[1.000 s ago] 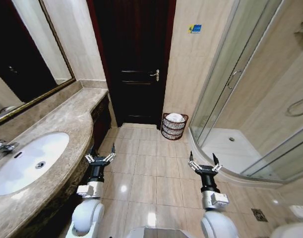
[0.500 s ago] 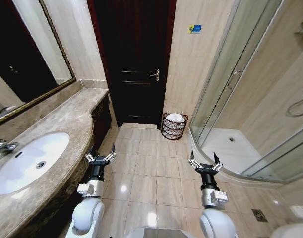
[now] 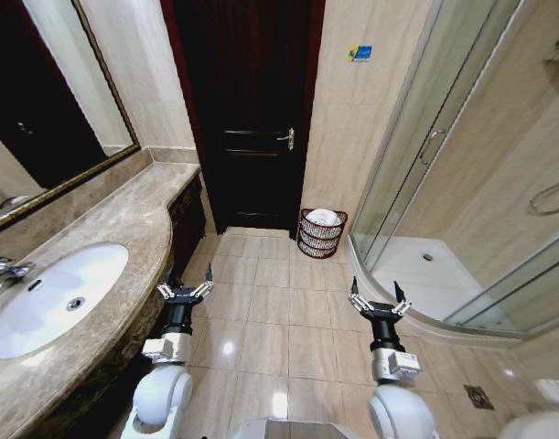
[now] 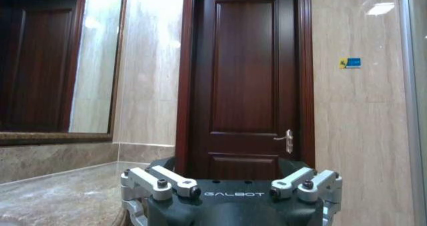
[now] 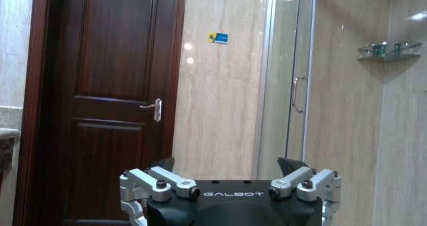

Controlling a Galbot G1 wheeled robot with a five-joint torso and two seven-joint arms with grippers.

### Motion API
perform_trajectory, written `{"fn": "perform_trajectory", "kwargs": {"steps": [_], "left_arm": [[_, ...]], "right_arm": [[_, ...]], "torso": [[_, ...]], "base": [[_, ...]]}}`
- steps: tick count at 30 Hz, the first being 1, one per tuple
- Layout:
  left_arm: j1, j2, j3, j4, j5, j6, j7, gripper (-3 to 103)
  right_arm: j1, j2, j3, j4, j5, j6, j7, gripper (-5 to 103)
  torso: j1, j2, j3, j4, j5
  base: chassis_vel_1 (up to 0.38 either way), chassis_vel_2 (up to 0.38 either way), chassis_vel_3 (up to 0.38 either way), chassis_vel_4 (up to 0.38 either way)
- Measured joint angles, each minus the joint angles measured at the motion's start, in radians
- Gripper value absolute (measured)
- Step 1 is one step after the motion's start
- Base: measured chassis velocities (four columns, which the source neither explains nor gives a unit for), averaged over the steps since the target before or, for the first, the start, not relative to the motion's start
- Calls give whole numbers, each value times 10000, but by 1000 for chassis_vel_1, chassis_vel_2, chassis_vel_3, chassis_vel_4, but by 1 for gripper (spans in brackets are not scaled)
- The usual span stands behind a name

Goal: Discard the used towel into the hamper.

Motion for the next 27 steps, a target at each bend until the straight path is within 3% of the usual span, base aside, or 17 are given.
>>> {"fn": "perform_trajectory", "kwargs": {"steps": [27], "left_arm": [[1, 0, 0, -1, -5, -2, 3, 100]], "right_arm": [[-1, 0, 0, 9, 0, -1, -7, 100]], "torso": [[0, 0, 0, 0, 0]], "base": [[0, 0, 0, 0]]}}
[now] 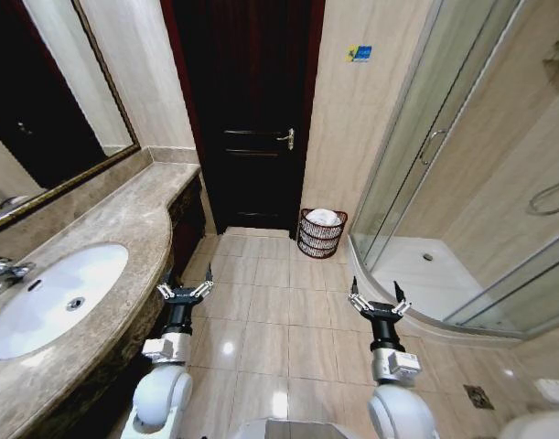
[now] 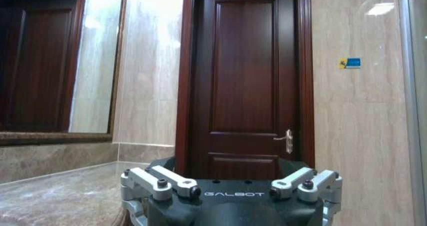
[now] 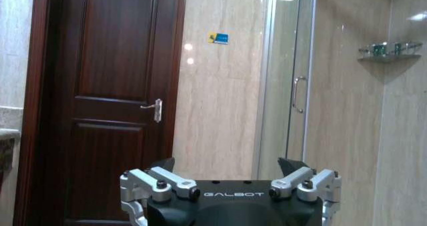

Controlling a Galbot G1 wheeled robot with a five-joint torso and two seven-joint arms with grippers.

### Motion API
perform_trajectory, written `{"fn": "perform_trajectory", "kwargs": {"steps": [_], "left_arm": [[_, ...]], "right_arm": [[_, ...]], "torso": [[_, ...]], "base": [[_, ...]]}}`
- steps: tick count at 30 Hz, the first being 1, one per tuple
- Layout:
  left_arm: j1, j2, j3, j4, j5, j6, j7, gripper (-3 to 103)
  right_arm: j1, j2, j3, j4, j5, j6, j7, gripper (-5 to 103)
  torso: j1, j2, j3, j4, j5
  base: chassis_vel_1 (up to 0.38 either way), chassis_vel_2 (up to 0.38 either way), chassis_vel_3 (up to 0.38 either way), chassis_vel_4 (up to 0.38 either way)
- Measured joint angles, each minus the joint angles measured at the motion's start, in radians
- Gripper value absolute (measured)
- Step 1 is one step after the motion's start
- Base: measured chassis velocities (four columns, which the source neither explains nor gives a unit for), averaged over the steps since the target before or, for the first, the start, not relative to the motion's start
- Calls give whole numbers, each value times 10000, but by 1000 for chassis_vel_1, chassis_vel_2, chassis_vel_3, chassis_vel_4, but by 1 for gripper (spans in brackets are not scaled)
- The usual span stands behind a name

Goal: Discard the used towel into the hamper.

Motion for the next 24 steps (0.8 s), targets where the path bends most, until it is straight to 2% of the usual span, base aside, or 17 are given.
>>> {"fn": "perform_trajectory", "kwargs": {"steps": [24], "left_arm": [[0, 0, 0, 0, -1, 0, 0, 100]], "right_arm": [[0, 0, 0, 1, 0, 0, 0, 100]], "torso": [[0, 0, 0, 0, 0]], "base": [[0, 0, 0, 0]]}}
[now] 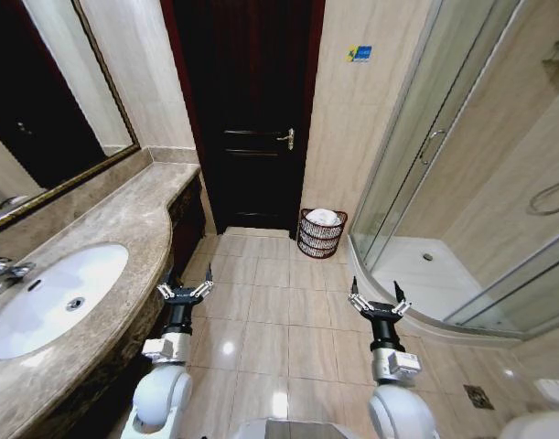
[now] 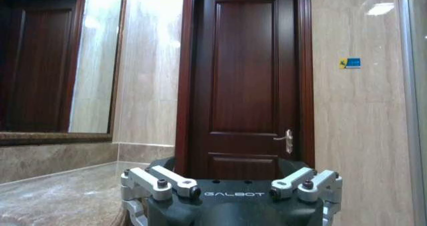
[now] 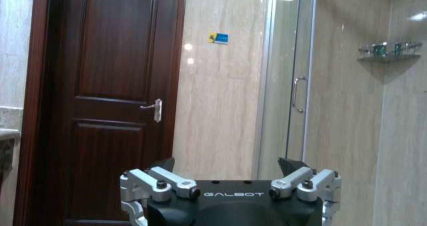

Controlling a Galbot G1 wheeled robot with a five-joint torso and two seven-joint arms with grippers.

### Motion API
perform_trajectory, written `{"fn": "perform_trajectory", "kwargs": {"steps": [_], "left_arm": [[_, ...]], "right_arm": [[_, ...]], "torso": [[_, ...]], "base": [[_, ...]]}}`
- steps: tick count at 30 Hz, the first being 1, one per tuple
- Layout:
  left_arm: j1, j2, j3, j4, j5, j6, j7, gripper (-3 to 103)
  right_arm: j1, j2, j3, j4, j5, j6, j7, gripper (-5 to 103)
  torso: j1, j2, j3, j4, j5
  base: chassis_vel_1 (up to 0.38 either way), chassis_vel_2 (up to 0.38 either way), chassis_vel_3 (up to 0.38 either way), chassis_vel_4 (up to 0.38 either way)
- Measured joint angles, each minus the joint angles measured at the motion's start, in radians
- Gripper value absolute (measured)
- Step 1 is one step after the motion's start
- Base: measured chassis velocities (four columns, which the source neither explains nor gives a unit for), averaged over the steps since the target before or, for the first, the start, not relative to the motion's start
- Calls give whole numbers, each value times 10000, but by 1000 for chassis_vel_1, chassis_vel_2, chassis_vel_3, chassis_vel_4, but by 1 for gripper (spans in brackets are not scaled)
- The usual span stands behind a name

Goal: Discard the used towel into the hamper.

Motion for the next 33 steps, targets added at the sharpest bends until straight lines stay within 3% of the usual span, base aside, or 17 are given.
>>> {"fn": "perform_trajectory", "kwargs": {"steps": [33], "left_arm": [[0, 0, 0, 0, 0, 0, 0, 100]], "right_arm": [[0, 0, 0, 0, 0, 0, 0, 100]], "torso": [[0, 0, 0, 0, 0]], "base": [[0, 0, 0, 0]]}}
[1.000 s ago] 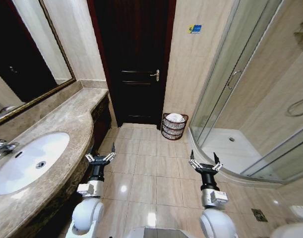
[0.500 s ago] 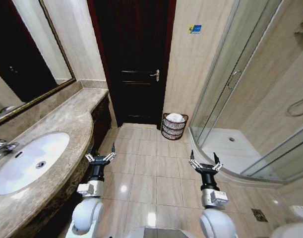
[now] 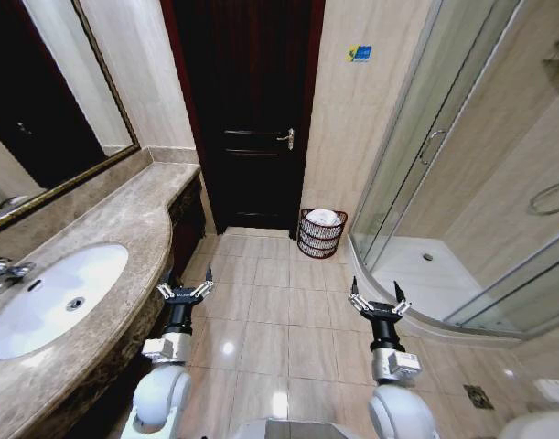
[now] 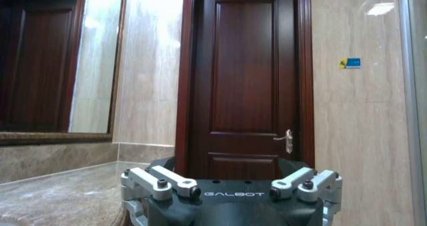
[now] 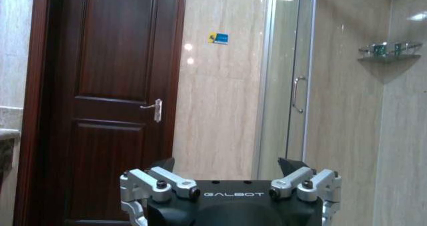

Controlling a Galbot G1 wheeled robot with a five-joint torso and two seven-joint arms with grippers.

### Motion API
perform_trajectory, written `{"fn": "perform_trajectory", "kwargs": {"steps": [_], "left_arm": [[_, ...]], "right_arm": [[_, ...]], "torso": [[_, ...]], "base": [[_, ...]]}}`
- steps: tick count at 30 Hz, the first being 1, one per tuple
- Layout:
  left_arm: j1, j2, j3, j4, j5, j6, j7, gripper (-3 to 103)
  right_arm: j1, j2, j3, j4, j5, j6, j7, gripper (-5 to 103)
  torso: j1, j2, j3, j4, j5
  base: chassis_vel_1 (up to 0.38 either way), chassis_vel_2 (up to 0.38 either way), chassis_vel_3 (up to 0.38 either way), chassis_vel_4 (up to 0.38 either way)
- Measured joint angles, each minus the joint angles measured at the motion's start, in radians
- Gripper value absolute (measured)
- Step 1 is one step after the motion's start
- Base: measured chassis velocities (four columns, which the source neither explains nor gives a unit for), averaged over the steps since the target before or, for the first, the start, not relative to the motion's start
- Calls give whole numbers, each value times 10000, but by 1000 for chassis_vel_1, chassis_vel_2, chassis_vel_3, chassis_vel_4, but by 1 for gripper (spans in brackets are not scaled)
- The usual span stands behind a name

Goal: Discard the used towel into the hamper.

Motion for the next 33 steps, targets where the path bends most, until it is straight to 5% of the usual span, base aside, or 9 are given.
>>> {"fn": "perform_trajectory", "kwargs": {"steps": [33], "left_arm": [[0, 0, 0, 0, 1, 0, 0, 100]], "right_arm": [[0, 0, 0, 0, 0, 0, 0, 100]], "torso": [[0, 0, 0, 0, 0]], "base": [[0, 0, 0, 0]]}}
